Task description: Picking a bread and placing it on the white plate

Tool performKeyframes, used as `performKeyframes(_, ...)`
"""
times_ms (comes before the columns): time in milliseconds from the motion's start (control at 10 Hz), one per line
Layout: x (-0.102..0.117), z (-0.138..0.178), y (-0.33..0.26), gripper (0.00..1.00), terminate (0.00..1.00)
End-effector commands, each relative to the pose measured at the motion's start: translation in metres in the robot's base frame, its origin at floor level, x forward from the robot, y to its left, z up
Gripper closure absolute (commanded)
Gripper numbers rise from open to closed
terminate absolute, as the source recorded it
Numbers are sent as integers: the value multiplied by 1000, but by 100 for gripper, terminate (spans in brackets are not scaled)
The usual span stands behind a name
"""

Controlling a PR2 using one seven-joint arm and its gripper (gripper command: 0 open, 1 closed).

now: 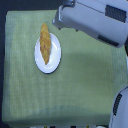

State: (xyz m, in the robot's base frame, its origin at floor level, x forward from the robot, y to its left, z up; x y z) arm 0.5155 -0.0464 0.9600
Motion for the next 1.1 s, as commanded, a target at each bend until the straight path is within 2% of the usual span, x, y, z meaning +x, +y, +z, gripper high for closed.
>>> performKeyframes(0,-23,4,-136,0,0)
performKeyframes(500,-36,6,-227,0,0)
performKeyframes(1000,-40,7,-266,0,0)
